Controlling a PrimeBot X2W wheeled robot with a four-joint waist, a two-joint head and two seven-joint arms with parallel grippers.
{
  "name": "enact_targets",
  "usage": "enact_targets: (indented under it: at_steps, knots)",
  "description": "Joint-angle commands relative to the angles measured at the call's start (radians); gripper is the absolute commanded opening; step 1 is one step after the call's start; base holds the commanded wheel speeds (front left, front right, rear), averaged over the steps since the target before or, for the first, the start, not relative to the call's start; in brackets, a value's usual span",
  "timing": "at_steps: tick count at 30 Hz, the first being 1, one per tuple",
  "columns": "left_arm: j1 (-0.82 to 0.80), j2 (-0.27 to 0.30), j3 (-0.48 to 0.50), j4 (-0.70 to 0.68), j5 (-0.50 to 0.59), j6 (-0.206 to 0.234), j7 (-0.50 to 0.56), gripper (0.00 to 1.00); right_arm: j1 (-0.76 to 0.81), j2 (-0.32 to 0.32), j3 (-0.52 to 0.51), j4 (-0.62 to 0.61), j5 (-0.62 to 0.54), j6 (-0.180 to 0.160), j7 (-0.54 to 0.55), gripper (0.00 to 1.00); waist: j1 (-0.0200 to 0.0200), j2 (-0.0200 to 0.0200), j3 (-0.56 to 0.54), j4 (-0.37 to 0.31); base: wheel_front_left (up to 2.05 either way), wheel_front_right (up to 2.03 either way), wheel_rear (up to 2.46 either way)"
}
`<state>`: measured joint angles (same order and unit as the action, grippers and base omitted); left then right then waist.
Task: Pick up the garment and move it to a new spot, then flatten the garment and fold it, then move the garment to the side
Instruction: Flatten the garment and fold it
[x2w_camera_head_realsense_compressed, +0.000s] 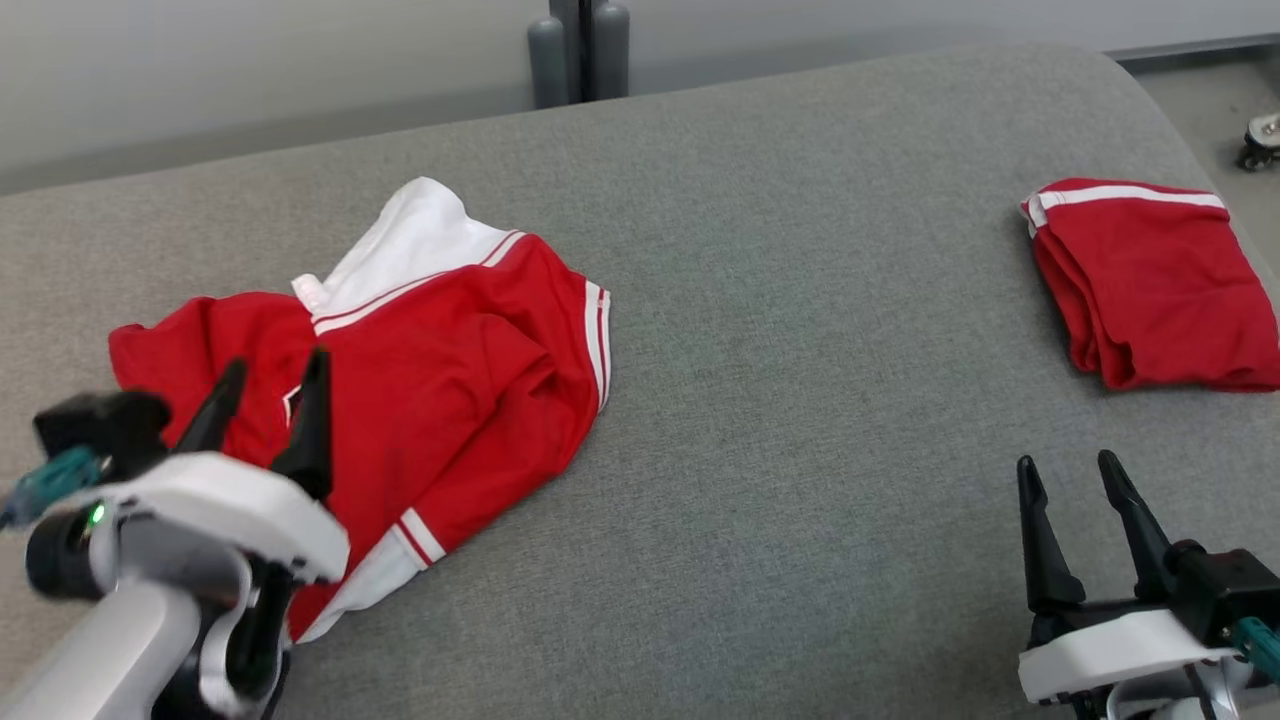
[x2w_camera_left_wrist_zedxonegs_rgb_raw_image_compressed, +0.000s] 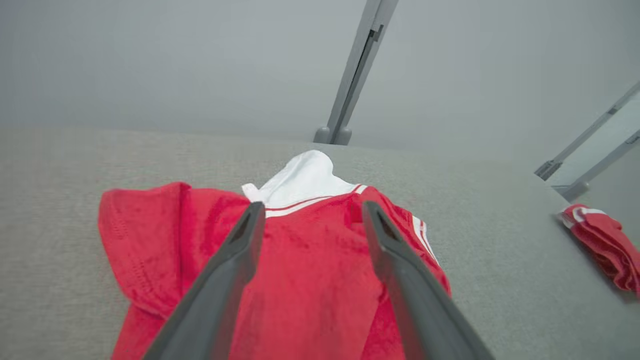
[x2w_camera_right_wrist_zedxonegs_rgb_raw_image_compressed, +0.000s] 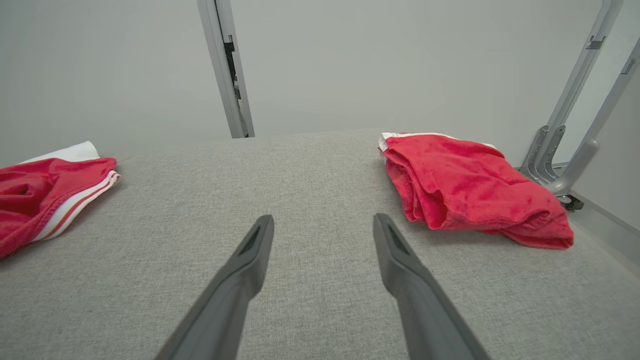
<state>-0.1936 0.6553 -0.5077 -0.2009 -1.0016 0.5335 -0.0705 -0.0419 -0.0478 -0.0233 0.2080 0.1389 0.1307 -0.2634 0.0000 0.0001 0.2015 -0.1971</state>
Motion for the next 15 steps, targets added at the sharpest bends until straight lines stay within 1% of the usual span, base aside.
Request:
enact_targets:
  at_steps: [1, 3, 5, 6, 8, 11, 13, 14, 15]
  knots:
    - [-0.083, -0.017, -0.033, 0.041, 0.014, -0.024, 0.038, 1.00, -0.021, -0.006, 0.002, -0.001, 0.007, 0.000, -0.002, 1.00, 0.0000, -0.0001, 0.038, -0.028, 0.00, 0.00, 0.00]
    - [-0.215, -0.050, -0.077, 0.127, 0.040, -0.060, 0.093, 1.00, -0.040, -0.005, 0.009, -0.002, 0.012, 0.000, -0.002, 1.00, 0.0000, -0.0001, 0.063, -0.047, 0.00, 0.00, 0.00]
    - [-0.327, -0.101, -0.111, 0.227, 0.047, -0.100, 0.132, 1.00, -0.055, -0.006, 0.015, -0.003, 0.018, 0.000, -0.002, 1.00, 0.0000, -0.0001, 0.086, -0.065, 0.00, 0.00, 0.00]
    - [-0.383, -0.110, -0.124, 0.283, 0.062, -0.117, 0.148, 1.00, -0.063, -0.006, 0.022, -0.005, 0.021, 0.000, -0.002, 1.00, 0.0000, -0.0001, 0.102, -0.077, 0.00, 0.00, 0.00]
    - [-0.478, -0.147, -0.147, 0.398, 0.068, -0.157, 0.177, 1.00, -0.079, -0.005, 0.028, -0.008, 0.027, 0.000, -0.002, 1.00, 0.0000, -0.0001, 0.126, -0.093, 0.00, 0.00, 0.00]
    - [-0.593, -0.182, -0.168, 0.574, 0.085, -0.195, 0.213, 1.00, -0.095, -0.005, 0.040, -0.010, 0.034, 0.000, -0.002, 1.00, 0.0000, -0.0001, 0.161, -0.118, 0.00, 0.00, 0.00]
    - [-0.655, -0.189, -0.183, 0.678, 0.102, -0.220, 0.224, 1.00, -0.104, -0.005, 0.050, -0.009, 0.039, 0.000, -0.002, 1.00, 0.0000, -0.0001, 0.180, -0.137, 0.00, 0.00, 0.00]
    - [-0.696, -0.202, -0.195, 0.767, 0.106, -0.252, 0.236, 1.00, -0.110, -0.006, 0.053, -0.008, 0.037, 0.000, -0.002, 1.00, 0.0000, -0.0001, 0.191, -0.149, 0.00, 0.00, 0.00]
    - [-0.717, -0.204, -0.203, 0.813, 0.116, -0.263, 0.241, 1.00, -0.112, -0.005, 0.053, -0.008, 0.036, 0.000, -0.002, 1.00, 0.0000, -0.0001, 0.195, -0.152, 0.00, 0.00, 0.00]
